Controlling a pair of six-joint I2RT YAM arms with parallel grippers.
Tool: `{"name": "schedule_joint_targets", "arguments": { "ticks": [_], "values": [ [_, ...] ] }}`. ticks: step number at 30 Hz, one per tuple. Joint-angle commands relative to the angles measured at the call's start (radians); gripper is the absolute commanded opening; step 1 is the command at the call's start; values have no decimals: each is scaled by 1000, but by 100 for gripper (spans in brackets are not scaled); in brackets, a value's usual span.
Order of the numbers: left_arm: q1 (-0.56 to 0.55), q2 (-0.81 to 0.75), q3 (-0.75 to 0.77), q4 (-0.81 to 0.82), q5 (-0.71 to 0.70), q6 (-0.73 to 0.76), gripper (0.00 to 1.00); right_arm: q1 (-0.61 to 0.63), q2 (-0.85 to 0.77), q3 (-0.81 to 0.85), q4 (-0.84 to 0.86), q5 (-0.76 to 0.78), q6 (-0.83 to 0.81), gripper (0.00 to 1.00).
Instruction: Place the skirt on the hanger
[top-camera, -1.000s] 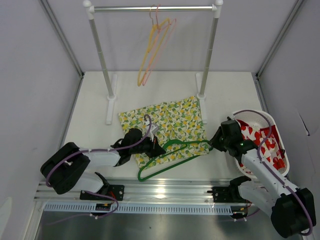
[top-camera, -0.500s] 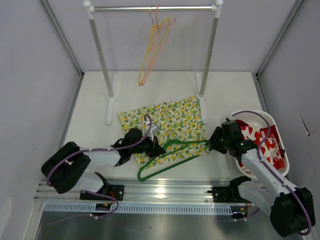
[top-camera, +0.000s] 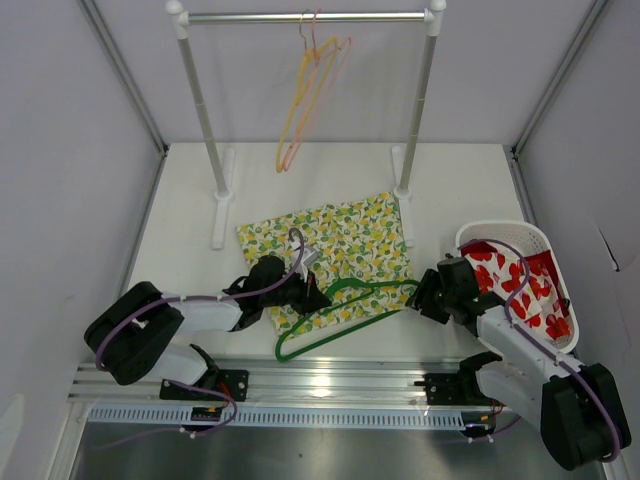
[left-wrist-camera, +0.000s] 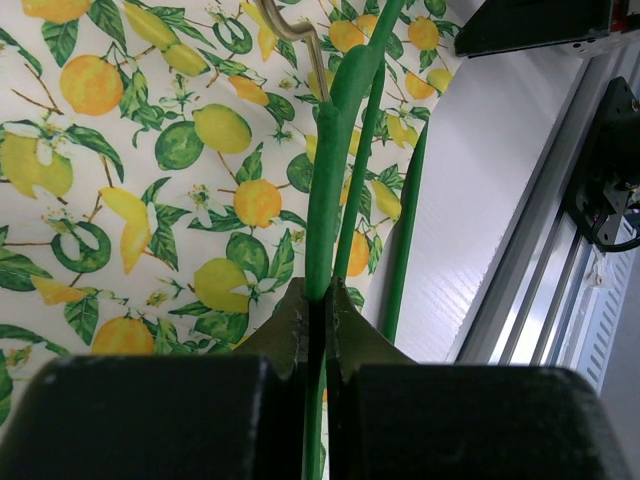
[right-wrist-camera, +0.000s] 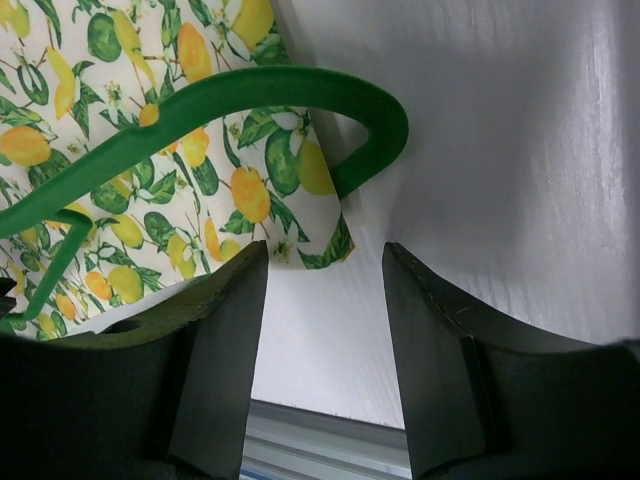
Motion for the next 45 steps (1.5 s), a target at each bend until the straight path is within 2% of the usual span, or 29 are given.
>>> {"name": "schedule_joint_targets", "arguments": {
  "ticks": [1,4,14,18,27,34,36,37,42,45],
  "values": [
    [11,19,13,-32,-62,84,0,4,17,-18,101,-5,35,55],
    [11,21,12,-32,-57,84,0,5,19,-28,128,-5,47,54],
    [11,26,11,-18,-57,84,0,-1,6,32,96,35,45,22],
    [11,21,6,-17,-77,85,0,-21,0,130,-10,52,12,20],
    [11,4,-4,-17,-128,93,0,-42,10,253,-96,41,-17,20],
    [11,16,5,-30,-172,101,0,-99,3,275,-122,5,-48,21],
    [11,19,3,-26,-168,101,0,-99,13,270,-117,-31,-54,27],
    [11,19,3,-23,-168,99,0,-89,13,244,-110,-43,-54,34],
    [11,16,2,-26,-160,98,0,-64,8,135,-35,-40,-33,53],
    [11,15,0,-26,-154,98,0,-65,14,83,5,-20,-37,56]
  ]
}}
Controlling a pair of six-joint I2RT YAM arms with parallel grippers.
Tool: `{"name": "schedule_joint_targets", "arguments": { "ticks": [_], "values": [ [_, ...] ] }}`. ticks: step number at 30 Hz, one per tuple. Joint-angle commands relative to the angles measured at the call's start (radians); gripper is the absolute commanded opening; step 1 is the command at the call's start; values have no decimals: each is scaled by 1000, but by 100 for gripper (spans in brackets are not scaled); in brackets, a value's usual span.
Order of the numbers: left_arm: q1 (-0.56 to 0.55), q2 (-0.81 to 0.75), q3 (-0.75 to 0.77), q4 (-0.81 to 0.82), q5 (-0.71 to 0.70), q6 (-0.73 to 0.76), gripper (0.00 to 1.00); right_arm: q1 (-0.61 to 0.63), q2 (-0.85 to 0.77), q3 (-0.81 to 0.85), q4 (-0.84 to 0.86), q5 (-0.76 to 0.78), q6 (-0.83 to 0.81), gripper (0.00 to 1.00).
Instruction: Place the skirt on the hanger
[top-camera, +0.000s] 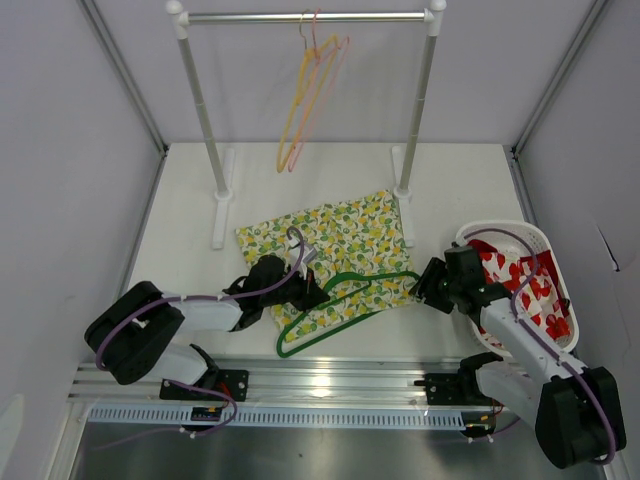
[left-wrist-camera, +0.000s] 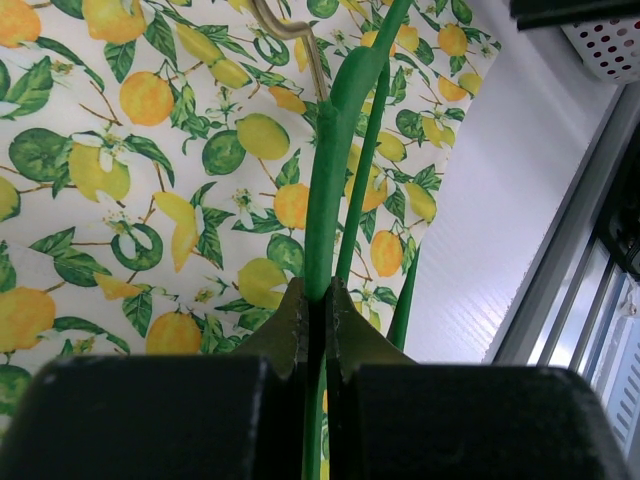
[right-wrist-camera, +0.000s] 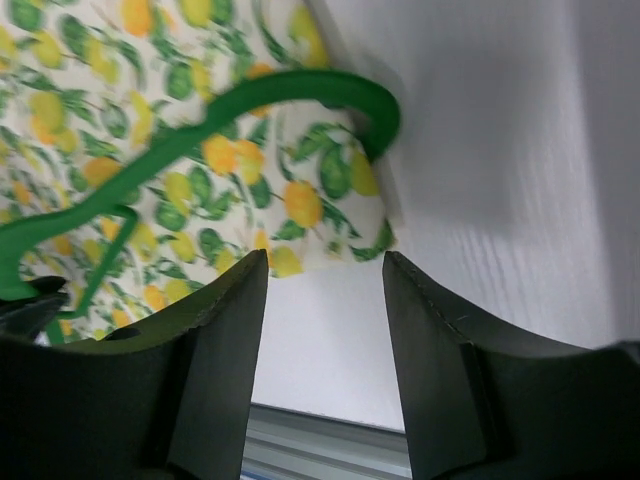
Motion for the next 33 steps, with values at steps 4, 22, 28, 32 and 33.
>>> {"name": "schedule_joint_targets", "arguments": {
  "ticks": [4,22,28,32,33],
  "values": [
    [10,12,2,-47,-75,83,0,0,31,-65,106,6,-8,56],
    [11,21,0,-36,-87,78,0,3,76,-24,134,38,23,13],
    [11,38,-7,-9,-90,66,0,-32,56,91,19,19,-14,10],
    [11,56,-15,34,-101,51,0,-43,74,143,-21,22,-30,9],
    [11,64,-14,37,-107,49,0,-46,74,151,-31,22,-34,9]
  ]
}}
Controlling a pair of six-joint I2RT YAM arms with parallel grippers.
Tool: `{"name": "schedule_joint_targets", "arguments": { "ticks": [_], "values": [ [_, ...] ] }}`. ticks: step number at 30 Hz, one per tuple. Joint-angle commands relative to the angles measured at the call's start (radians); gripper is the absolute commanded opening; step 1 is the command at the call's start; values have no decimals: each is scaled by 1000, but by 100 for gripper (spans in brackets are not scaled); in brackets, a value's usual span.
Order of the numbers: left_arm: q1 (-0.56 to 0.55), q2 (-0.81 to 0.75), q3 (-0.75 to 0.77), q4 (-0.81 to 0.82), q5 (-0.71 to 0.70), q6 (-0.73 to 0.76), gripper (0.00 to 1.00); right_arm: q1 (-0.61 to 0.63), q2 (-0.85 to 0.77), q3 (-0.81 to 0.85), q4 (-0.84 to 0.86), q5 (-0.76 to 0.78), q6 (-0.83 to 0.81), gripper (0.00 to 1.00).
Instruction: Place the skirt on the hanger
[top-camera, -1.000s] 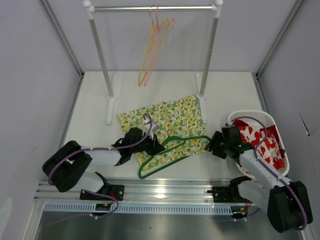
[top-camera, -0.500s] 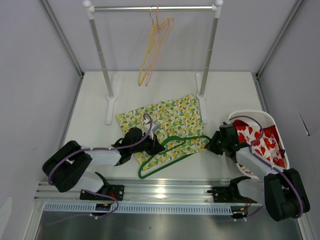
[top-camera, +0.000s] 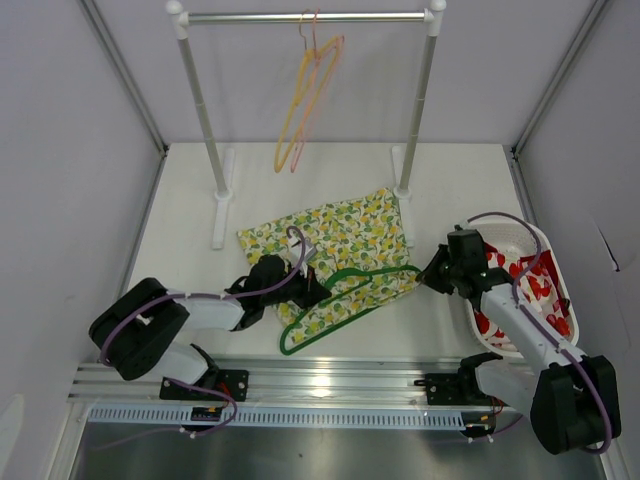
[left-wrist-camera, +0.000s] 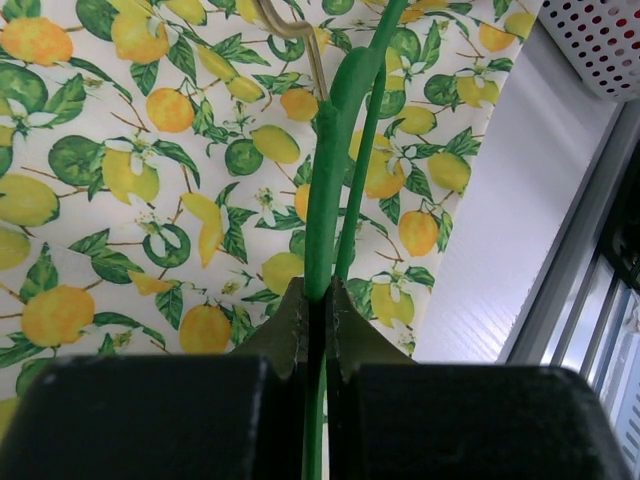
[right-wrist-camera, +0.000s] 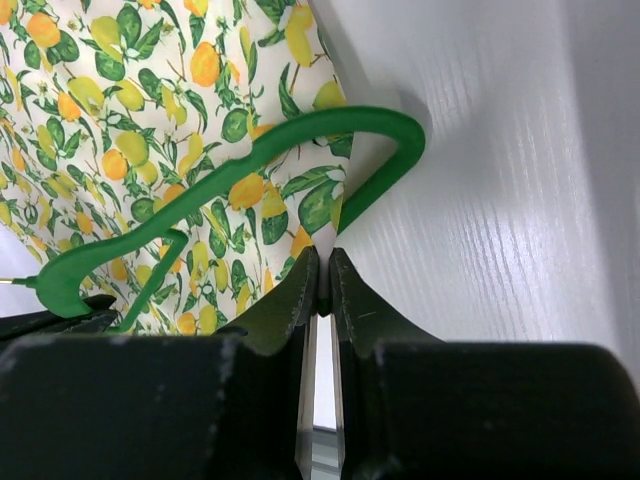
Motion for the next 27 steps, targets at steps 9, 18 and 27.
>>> {"name": "schedule_joint_targets", "arguments": {
  "ticks": [9,18,27],
  "values": [
    [11,52,-18,-17,-140,56,0,-80,6,98,-101,-20,-72,9],
    [11,49,-4,-70,-241,67,0,-131,40,71,-101,-39,-118,9],
    [10,71,13,-98,-324,56,0,-135,92,-21,-15,-8,-115,13]
  ]
}}
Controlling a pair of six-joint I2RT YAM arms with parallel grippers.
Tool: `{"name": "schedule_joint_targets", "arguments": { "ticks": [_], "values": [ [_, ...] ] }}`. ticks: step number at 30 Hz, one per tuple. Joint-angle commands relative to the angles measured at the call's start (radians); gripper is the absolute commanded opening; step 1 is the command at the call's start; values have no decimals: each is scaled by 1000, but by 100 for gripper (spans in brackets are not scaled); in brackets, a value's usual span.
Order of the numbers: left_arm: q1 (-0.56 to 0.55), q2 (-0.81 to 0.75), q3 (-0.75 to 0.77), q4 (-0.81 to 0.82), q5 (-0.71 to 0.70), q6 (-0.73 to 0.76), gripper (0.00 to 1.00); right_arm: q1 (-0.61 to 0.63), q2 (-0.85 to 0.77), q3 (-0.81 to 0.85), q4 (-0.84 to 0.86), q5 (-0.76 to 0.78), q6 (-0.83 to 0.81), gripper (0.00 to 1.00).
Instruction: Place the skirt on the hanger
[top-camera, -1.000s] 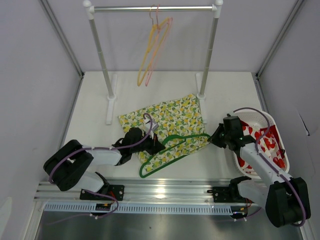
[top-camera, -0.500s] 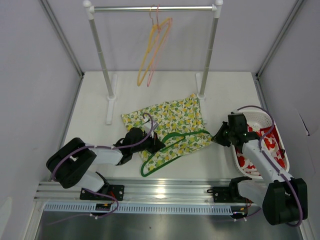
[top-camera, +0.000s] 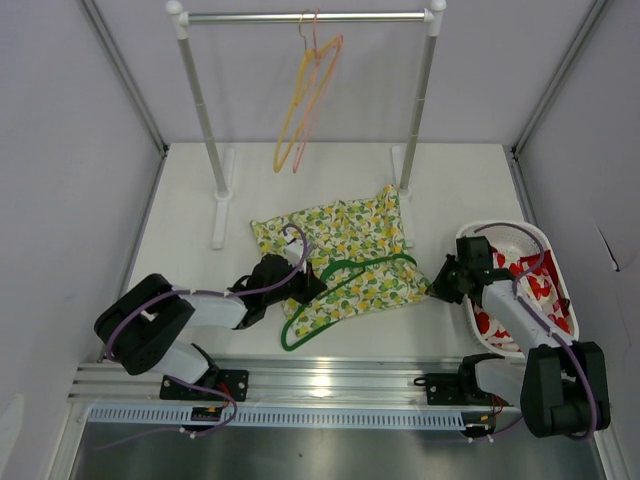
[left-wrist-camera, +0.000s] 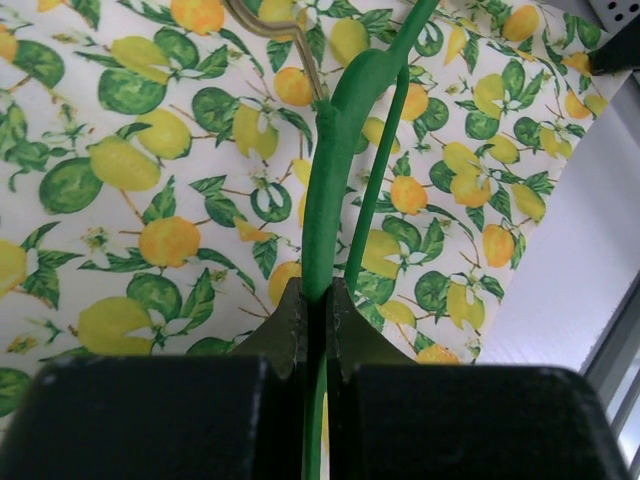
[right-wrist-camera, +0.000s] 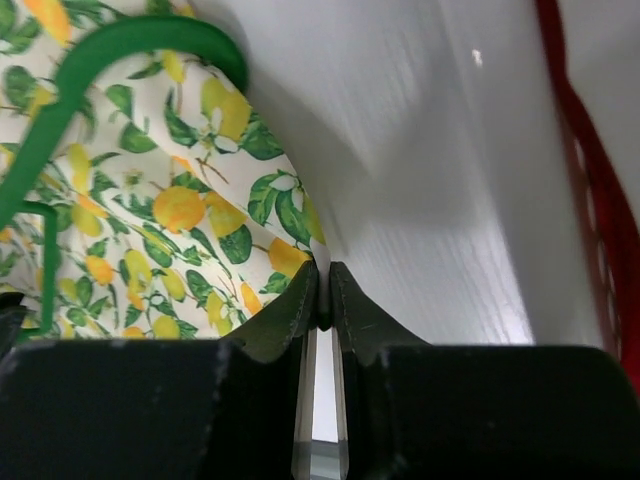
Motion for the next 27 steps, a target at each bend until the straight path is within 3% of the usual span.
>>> {"name": "schedule_joint_targets", "arguments": {
  "ticks": [1,11,18,22,27],
  "values": [
    [11,26,8,-116,-172,76,0,-16,29,28,28,53,-36,12],
    [11,20,-18,-90,-233,89,0,-77,139,249,-69,46,-96,14],
    [10,11,-9,-69,-239,105,0,-109,199,274,-55,-10,-111,13],
    [10,9,-7,28,-196,132,0,-106,199,241,-43,18,-119,14],
    [13,34,39,62,-181,217,0,-106,199,229,-49,27,-131,22]
  ]
}}
